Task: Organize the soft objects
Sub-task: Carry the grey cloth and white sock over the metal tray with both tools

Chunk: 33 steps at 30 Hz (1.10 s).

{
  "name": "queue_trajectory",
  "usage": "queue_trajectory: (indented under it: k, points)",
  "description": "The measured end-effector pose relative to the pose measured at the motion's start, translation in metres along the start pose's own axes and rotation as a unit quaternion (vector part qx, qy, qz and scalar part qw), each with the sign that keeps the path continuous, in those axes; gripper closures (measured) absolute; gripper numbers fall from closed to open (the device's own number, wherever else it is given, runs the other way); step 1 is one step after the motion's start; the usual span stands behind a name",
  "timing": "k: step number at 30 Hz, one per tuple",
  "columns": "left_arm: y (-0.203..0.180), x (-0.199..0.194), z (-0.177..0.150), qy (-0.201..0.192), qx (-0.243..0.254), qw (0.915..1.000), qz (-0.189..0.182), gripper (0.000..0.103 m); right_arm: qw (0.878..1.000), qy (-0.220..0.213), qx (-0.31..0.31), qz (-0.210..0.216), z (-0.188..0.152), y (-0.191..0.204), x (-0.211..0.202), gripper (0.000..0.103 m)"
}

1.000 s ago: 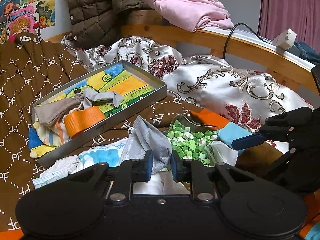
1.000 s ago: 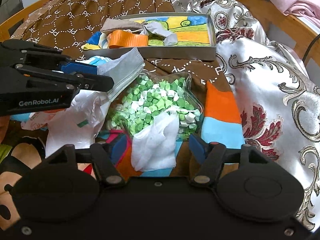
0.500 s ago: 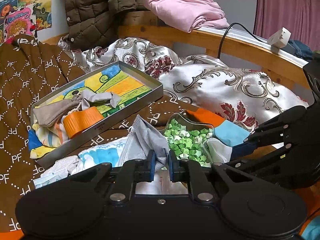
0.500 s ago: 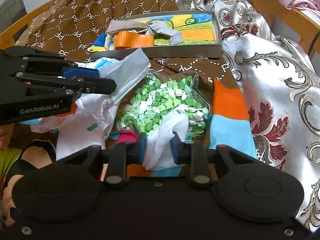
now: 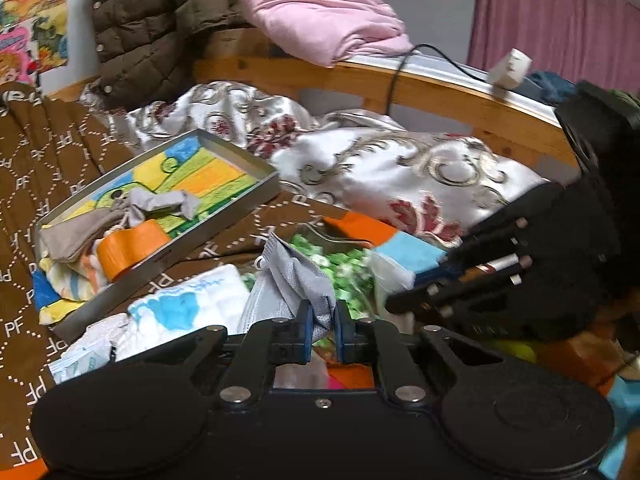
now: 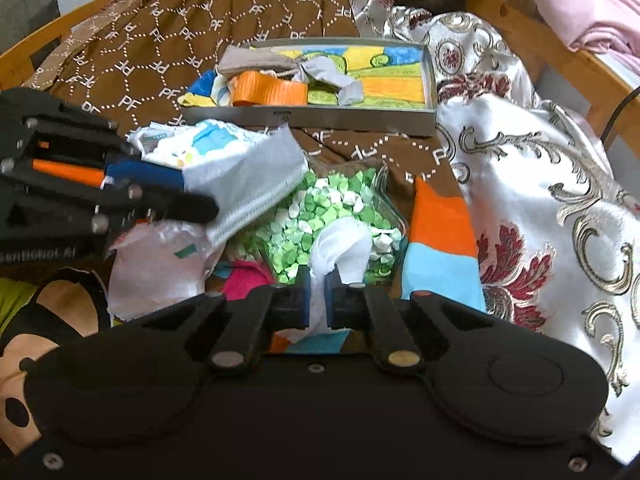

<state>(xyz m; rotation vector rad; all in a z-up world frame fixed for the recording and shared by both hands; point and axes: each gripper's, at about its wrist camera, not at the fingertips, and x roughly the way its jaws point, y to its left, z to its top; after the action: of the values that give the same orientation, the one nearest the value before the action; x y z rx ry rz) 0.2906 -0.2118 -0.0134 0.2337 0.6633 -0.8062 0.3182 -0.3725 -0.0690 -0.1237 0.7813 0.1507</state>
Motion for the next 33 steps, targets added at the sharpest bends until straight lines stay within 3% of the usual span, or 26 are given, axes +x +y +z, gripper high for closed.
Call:
queue_trajectory:
  k: [7, 12, 15, 25, 33]
  points:
    - [0.006, -0.013, 0.013, -0.008, -0.031, 0.9995, -0.008, 0.094, 1.0, -0.026, -0.006, -0.004, 0.012, -0.005, -0.017, 0.101]
    - [0.028, -0.022, 0.036, -0.038, -0.074, 0.9965, 0.009, 0.094, 0.999, -0.053, -0.009, -0.006, 0.032, -0.012, -0.024, 0.101]
    - [0.038, -0.025, 0.047, -0.056, -0.075, 0.9953, 0.024, 0.094, 0.997, -0.075, -0.011, -0.007, 0.047, -0.016, -0.029, 0.101]
    - [0.091, -0.022, 0.093, -0.122, -0.106, 0.984, 0.075, 0.094, 0.988, -0.151, 0.021, 0.007, 0.13, -0.038, -0.016, 0.101]
    - [0.143, 0.019, 0.11, -0.123, -0.113, 0.9762, 0.139, 0.094, 0.983, -0.174, 0.059, 0.011, 0.198, -0.042, 0.039, 0.101]
